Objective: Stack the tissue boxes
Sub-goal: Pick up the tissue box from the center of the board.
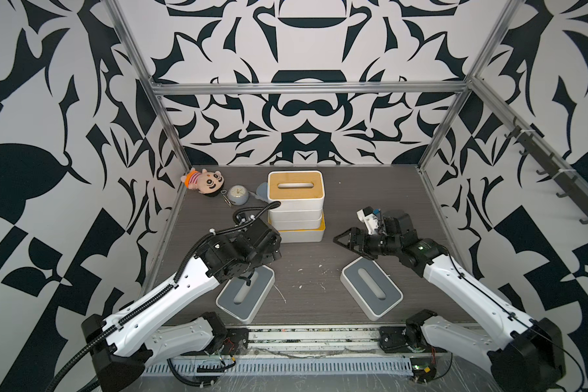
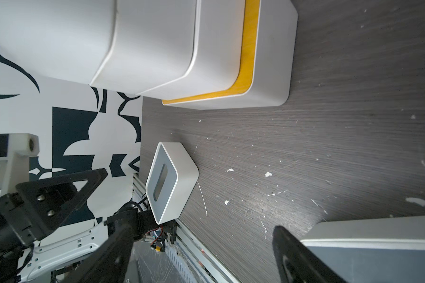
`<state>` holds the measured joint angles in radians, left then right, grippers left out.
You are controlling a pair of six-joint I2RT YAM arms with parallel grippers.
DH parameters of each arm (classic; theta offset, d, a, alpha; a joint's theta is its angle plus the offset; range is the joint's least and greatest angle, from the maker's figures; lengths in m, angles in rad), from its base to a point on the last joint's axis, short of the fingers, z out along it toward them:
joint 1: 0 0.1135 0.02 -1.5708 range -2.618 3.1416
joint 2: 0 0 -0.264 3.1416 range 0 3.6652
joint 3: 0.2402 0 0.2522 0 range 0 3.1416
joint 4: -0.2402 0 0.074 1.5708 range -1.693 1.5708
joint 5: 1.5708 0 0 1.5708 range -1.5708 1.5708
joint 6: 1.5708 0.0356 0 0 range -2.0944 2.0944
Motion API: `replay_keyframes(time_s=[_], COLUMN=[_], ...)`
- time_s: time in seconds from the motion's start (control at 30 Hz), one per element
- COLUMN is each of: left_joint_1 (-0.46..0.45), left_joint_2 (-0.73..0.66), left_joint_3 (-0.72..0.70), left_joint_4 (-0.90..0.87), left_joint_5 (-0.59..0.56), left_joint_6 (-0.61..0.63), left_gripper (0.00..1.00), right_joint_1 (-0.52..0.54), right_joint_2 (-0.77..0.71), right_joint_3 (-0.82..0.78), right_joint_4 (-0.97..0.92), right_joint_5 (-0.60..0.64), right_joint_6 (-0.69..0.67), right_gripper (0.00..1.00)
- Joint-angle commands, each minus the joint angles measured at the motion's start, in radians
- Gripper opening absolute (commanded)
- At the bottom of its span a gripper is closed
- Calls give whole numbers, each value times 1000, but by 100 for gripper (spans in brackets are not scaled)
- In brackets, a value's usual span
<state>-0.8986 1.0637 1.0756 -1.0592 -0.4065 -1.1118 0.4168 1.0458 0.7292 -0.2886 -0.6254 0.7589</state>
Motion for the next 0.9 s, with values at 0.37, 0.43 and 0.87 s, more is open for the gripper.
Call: replay_keyframes(time_s=[0.37, 0.43, 0.87], left_joint_1=[-69, -69, -69], left_joint_2=[98, 110, 203], left_joint_3=[-273, -306, -304], left_joint_4=[93, 137, 306], left_joint_5=[91, 112, 117], left_joint_6=[-187, -186, -131], left_gripper=[100, 100, 99], right_joint_1=[5, 6, 5], right_joint_2=[10, 13, 4], right_joint_3=[-65, -65, -42], right_joint_4=[164, 166, 139], right_joint_5=[-54, -54, -43], right_joint_6=[25, 25, 20], right_gripper=[93, 93, 93])
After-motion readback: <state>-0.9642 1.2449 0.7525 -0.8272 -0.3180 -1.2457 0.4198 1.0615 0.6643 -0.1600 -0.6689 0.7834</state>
